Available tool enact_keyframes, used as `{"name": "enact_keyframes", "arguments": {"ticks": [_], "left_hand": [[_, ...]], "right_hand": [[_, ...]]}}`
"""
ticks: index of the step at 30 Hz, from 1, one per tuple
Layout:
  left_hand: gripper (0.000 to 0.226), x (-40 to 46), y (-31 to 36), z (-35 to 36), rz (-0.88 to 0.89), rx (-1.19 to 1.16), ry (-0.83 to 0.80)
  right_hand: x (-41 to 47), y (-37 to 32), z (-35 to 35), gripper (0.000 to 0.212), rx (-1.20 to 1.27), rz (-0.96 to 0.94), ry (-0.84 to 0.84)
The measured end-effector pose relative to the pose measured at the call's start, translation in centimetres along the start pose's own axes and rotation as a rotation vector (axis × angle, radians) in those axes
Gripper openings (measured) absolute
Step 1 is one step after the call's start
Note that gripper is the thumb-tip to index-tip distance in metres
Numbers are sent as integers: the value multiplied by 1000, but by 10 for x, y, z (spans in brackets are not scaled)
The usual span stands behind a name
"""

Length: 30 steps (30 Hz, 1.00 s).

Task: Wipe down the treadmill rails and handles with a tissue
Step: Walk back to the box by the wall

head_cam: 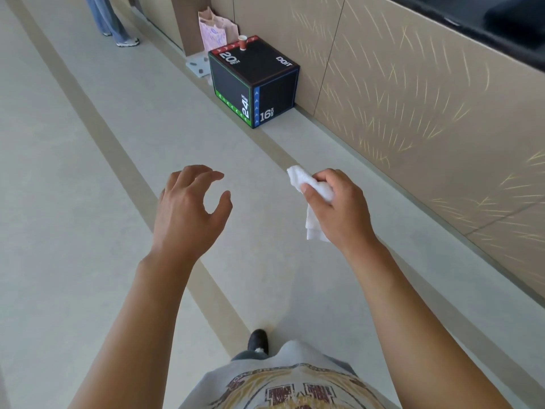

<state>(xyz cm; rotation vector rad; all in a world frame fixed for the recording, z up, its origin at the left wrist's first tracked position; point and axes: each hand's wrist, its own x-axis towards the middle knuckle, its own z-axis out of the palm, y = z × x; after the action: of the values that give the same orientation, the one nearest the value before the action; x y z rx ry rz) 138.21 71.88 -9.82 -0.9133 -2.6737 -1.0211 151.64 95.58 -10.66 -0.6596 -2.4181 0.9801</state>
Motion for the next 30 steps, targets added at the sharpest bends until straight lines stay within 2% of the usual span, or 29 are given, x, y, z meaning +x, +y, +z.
{"name": "enact_keyframes", "arguments": {"ticks": [7, 17, 30], "left_hand": [[38, 82, -21, 17, 32, -28, 29], [37, 196, -52, 72, -42, 16, 63], [38, 406, -22, 155, -72, 51, 63]], "right_hand": [[84, 0, 24, 16, -82, -70, -17], [227, 34, 60, 16, -64, -144, -58], [462, 94, 60, 20, 36, -157, -31]]}}
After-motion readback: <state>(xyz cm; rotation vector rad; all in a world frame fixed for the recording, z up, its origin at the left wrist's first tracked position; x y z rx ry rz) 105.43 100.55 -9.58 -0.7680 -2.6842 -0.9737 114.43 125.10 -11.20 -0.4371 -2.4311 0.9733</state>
